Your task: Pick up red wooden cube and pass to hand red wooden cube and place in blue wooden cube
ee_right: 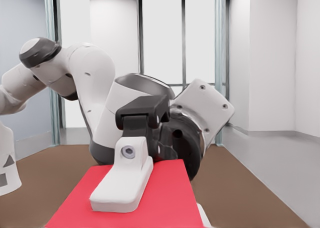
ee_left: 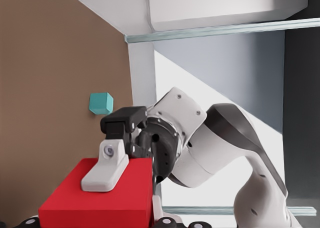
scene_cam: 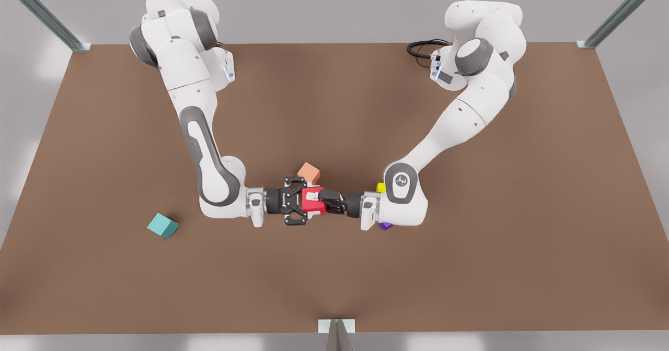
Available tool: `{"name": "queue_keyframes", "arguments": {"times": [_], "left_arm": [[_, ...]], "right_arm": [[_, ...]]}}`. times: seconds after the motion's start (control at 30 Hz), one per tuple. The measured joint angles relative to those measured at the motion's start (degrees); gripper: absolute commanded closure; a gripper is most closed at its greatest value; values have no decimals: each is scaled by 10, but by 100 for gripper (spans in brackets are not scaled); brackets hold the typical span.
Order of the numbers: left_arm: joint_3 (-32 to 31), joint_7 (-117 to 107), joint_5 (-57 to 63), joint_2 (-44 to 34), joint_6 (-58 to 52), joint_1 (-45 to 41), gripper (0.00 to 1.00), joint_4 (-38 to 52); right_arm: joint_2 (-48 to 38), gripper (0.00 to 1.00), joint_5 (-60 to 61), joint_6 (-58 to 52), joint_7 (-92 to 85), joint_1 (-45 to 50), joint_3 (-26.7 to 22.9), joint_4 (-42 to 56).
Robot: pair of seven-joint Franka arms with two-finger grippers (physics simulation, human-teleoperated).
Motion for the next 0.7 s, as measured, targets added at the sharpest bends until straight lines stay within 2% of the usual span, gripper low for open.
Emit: {"name": "queue_keyframes", "arguments": {"times": [0.07,0.1,0.13,0.33,0.5,0.53,0.6,0.7], "left_arm": [[0,1,0,0,1,0,38,0],[0,2,-1,0,1,0,3,0],[0,5,-5,0,0,0,0,0],[0,15,-9,-3,-2,14,0,-6],[-3,17,40,-47,-60,150,0,-69],[-4,10,79,-59,-94,195,0,-75],[-18,-14,218,-79,-201,270,0,-24],[-27,-60,528,-198,-333,304,0,13]], "right_arm": [[1,39,0,1,0,0,0,2],[1,39,0,2,0,0,0,2],[1,39,0,3,0,0,0,2],[1,39,-3,3,1,-5,0,0],[-6,39,-30,-2,1,-36,-4,0],[-15,39,-58,-6,3,-56,-5,0],[-43,39,-153,-20,10,-107,-6,-1],[-93,39,-364,-47,28,-183,-16,-1]]}}
